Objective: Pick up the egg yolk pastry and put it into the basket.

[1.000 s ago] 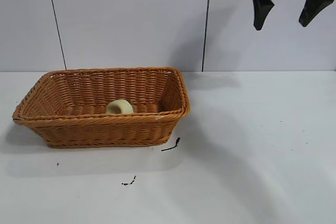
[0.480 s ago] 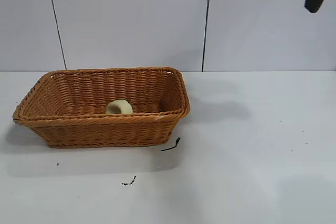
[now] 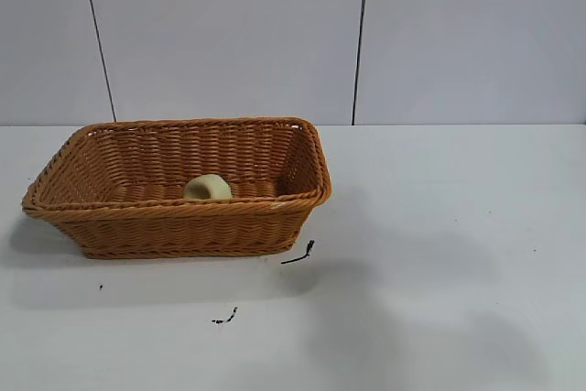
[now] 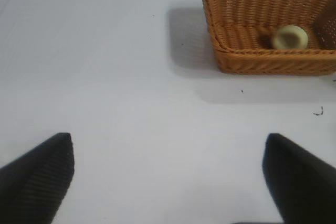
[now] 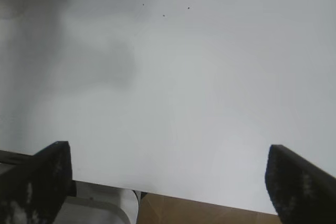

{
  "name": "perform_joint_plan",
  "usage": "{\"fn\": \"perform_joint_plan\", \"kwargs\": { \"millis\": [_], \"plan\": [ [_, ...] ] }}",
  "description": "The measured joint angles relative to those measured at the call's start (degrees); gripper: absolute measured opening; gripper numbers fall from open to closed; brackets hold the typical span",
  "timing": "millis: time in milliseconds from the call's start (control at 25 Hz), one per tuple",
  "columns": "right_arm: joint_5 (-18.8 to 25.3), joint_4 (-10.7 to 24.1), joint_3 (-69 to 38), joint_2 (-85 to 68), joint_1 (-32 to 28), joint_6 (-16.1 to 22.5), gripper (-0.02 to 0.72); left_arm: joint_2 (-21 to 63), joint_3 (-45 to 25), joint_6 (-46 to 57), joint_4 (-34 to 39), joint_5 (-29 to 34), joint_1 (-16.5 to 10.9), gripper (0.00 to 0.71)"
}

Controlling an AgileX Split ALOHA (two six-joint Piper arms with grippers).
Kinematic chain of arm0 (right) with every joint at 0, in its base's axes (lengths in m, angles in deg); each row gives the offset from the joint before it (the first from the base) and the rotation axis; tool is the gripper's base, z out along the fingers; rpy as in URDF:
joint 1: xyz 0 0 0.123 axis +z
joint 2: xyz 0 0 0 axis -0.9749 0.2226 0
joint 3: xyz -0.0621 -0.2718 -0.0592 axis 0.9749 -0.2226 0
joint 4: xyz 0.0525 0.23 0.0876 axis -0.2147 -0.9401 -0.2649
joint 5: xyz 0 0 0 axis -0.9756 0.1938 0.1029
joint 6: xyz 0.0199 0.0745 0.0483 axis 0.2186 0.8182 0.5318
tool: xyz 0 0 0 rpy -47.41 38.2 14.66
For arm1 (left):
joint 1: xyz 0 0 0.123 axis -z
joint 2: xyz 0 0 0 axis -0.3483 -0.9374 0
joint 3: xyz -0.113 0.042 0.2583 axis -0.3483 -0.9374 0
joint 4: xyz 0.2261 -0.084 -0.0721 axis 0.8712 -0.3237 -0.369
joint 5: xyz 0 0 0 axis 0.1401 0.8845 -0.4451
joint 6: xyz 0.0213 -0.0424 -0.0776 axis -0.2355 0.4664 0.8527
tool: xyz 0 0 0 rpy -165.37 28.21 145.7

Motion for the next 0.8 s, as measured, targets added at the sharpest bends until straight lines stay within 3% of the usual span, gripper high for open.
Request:
{"fn": "perform_joint_plan", "kwargs": {
  "millis": [160, 440, 800],
  "plan": [
    [-4.3, -0.1, -12.0, -16.0, 0.0, 0.0, 0.694, 0.0, 0.0, 0.0, 0.0, 0.0, 0.0, 0.696],
    [-6.3, 0.0, -23.4, -34.3, 0.0, 0.0, 0.694, 0.0, 0.0, 0.0, 0.0, 0.0, 0.0, 0.696],
    [-8.9, 0.3, -25.1, -41.7, 0.0, 0.0, 0.694, 0.0, 0.0, 0.0, 0.0, 0.0, 0.0, 0.696]
  ]
}}
